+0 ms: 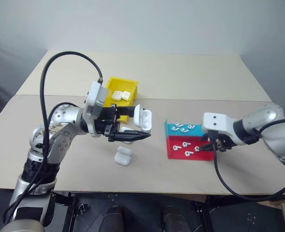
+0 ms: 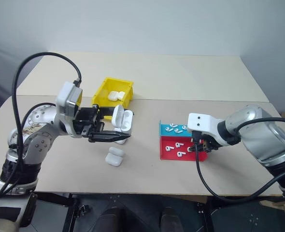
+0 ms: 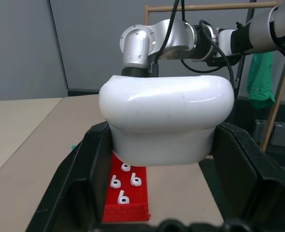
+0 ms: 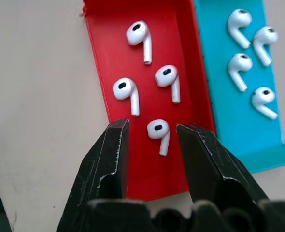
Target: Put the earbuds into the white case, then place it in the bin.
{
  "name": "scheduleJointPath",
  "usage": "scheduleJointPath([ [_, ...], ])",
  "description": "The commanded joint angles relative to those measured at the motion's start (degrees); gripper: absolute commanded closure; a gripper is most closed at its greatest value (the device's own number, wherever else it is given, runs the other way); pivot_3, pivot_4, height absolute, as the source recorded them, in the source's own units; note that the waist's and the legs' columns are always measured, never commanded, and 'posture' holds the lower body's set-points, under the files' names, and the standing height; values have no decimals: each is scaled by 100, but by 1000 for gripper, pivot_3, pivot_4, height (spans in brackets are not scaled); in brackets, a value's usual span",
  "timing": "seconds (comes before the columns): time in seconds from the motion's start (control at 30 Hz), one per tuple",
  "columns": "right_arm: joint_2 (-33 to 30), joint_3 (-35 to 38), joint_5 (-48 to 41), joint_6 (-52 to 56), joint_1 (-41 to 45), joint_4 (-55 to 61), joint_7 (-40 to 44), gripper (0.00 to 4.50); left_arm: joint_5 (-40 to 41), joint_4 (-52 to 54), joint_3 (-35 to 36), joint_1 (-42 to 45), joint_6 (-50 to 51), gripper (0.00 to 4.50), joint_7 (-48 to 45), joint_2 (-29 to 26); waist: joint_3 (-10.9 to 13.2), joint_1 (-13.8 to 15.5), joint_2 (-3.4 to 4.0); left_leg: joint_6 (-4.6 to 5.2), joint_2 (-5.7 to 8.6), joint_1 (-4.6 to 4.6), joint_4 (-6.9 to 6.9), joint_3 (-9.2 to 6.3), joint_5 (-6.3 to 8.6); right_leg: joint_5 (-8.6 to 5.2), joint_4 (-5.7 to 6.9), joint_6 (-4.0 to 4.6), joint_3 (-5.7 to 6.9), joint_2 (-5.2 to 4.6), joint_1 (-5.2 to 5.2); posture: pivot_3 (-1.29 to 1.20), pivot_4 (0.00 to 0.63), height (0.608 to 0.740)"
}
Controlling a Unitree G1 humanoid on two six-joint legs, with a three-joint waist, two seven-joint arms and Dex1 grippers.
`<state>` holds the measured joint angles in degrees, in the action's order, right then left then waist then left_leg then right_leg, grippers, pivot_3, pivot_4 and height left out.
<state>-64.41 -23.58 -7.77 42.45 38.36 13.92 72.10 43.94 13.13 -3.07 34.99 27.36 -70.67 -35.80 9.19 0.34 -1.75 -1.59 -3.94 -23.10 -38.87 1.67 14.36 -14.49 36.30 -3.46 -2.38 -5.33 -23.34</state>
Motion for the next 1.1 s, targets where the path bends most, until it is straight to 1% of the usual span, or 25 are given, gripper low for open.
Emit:
scheduleJointPath([
  [0.03, 92, -120, 401, -277, 73, -113, -23, 2534, -104, 330, 0, -13, -139, 1707, 51, 85, 0, 0, 0, 0, 0, 0, 0, 0, 0, 0, 0, -1, 0, 0, 0, 0, 150, 740],
  [0.43, 412, -263, 944, -780, 35, -536, 191, 2534, -158, 792, 46, -327, -61, 1707, 234, 77, 5, -3, 9, 0, 0, 2, -1, 0, 0, 1, 0, -1, 0, 1, 1, 0, 150, 740],
  [0.7, 699, -295, 1301, -1078, 63, -988, 214, 2534, -137, 822, 89, -324, -53, 1707, 204, 5, 6, -4, 10, 0, 0, 2, -1, 0, 0, 2, 1, -1, -1, 1, 1, 0, 150, 740],
  [1.07, 837, -297, 1598, -1405, -38, -1270, 307, 2534, -118, 852, 112, -317, -60, 1707, 191, -66, 7, -3, 11, 0, 0, 10, -1, 0, 0, 2, 2, -1, 0, 2, 8, 0, 150, 740],
  [1.1, 841, -286, 1604, -1427, -49, -1262, 326, 2722, -113, 857, 116, -319, -57, 1707, 195, -70, 7, -4, 11, 0, 0, 12, -1, 0, 0, 2, 2, -1, 0, 2, 10, 0, 150, 740],
])
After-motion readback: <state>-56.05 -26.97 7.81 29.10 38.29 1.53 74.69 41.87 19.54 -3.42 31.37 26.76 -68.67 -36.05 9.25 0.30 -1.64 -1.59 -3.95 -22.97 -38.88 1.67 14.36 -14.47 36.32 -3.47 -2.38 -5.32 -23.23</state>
